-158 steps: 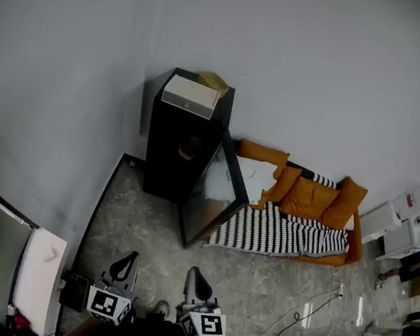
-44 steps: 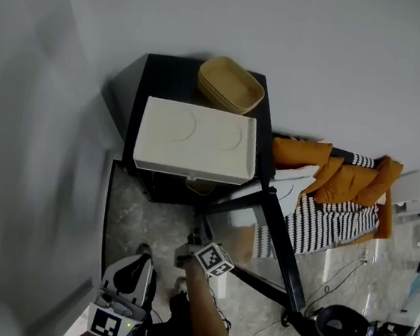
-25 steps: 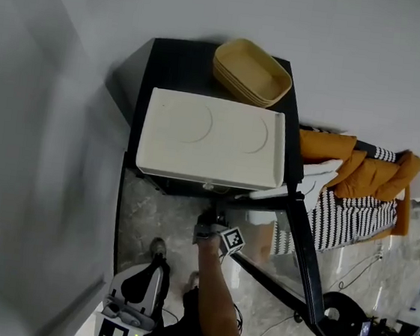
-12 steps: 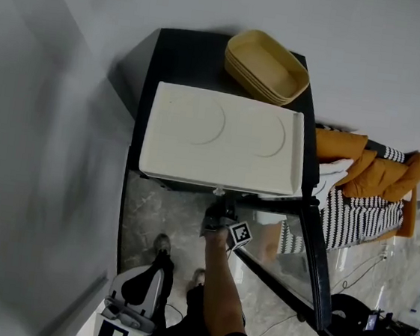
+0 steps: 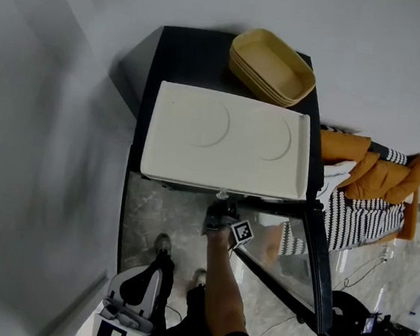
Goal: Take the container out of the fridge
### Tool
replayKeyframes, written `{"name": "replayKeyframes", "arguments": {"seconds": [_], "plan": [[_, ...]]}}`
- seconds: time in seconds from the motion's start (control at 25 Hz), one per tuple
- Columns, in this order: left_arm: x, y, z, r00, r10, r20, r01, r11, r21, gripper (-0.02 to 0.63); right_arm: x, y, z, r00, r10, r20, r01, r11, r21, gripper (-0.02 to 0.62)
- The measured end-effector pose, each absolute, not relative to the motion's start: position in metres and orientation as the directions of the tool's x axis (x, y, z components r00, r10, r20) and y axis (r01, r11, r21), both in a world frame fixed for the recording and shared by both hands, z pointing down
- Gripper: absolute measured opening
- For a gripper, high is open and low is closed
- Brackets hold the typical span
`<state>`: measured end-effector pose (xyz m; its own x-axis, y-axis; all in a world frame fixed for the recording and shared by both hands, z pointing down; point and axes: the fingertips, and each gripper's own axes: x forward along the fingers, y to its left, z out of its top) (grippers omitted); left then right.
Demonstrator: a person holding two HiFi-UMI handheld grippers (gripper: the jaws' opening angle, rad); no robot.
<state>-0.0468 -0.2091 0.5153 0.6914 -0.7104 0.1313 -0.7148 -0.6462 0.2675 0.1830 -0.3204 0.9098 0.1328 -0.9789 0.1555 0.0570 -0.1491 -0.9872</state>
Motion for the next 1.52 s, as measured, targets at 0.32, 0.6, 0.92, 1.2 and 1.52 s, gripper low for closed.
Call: {"name": "replayKeyframes", "arguments": {"seconds": [0.32, 0.6, 0.92, 1.2, 1.52], "plan": [[-0.050, -0.209, 0.530, 0.687, -0.707, 0.171, -0.721, -0.631, 0.288, 0.005, 0.185, -0.326, 0.901, 0.134, -0.981, 0.139, 0.054, -0.133, -0.990, 0.193], [-0.046, -0.227, 0.521, 0.666, -0.737, 0.112, -0.739, -0.632, 0.235, 0.005, 0.186, -0.326, 0.898, 0.126, -0.982, 0.141, 0.061, -0.135, -0.989, 0.189], [-0.036, -0.251, 0.526, 0.630, -0.772, 0.082, -0.768, -0.605, 0.209, 0.005, 0.185, -0.323, 0.890, 0.102, -0.985, 0.142, 0.043, -0.138, -0.989, 0.189], [-0.025, -0.250, 0.531, 0.631, -0.770, 0.097, -0.769, -0.603, 0.212, 0.005, 0.182, -0.310, 0.881, 0.080, -0.987, 0.140, 0.039, -0.137, -0.990, 0.189], [-0.018, -0.231, 0.523, 0.619, -0.780, 0.086, -0.776, -0.591, 0.220, 0.005, 0.178, -0.283, 0.865, 0.044, -0.989, 0.139, 0.030, -0.137, -0.990, 0.187]]}}
